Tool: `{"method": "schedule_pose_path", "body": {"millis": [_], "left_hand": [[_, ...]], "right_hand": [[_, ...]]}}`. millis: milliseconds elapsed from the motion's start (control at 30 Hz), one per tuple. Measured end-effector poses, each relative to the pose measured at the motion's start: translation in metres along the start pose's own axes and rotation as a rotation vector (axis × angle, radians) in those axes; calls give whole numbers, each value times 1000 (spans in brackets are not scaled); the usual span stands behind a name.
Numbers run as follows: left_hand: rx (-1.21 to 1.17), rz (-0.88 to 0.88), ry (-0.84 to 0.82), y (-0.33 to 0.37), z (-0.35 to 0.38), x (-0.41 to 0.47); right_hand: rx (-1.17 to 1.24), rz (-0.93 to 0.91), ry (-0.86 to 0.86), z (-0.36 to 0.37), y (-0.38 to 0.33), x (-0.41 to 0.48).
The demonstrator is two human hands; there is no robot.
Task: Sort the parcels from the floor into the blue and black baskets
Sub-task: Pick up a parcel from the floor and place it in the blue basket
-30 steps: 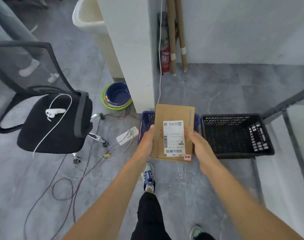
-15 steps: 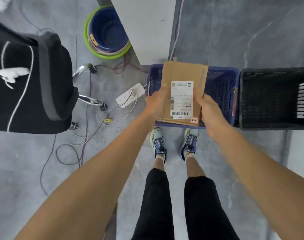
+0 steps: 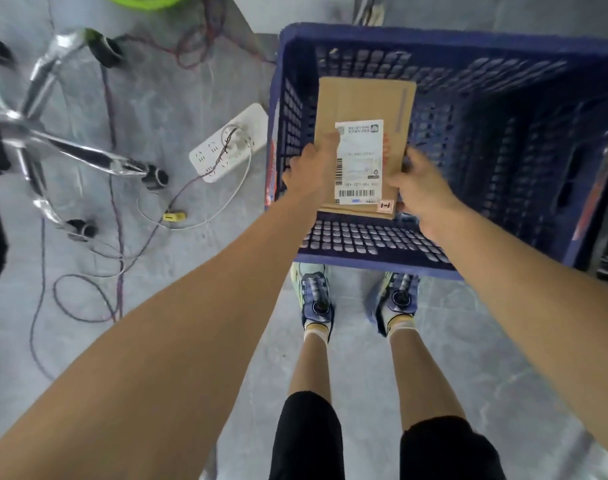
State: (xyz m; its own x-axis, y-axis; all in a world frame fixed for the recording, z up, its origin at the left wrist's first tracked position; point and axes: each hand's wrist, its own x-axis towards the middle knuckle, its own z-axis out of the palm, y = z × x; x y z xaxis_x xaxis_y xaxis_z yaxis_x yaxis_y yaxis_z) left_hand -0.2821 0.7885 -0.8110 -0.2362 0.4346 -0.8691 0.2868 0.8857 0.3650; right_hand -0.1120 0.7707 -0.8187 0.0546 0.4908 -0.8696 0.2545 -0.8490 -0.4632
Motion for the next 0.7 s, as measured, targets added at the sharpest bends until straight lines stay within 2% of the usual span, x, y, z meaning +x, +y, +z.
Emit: {"method": "schedule_pose_path", "body": {"millis": [133, 300, 433, 533, 700], "left_hand": [[90, -35, -15, 8, 8, 15], [165, 94, 58, -16, 19, 43], [184, 181, 24, -36, 25, 50], [269, 225, -13, -44, 26, 53], [329, 263, 21, -52, 29, 53]], "right_hand": [[47, 3, 36, 18, 11, 33], [60, -14, 16, 39, 23, 65], [57, 4, -24, 52, 26, 77], [65, 22, 21, 57, 25, 82], [75, -22, 116, 59, 36, 89]]}}
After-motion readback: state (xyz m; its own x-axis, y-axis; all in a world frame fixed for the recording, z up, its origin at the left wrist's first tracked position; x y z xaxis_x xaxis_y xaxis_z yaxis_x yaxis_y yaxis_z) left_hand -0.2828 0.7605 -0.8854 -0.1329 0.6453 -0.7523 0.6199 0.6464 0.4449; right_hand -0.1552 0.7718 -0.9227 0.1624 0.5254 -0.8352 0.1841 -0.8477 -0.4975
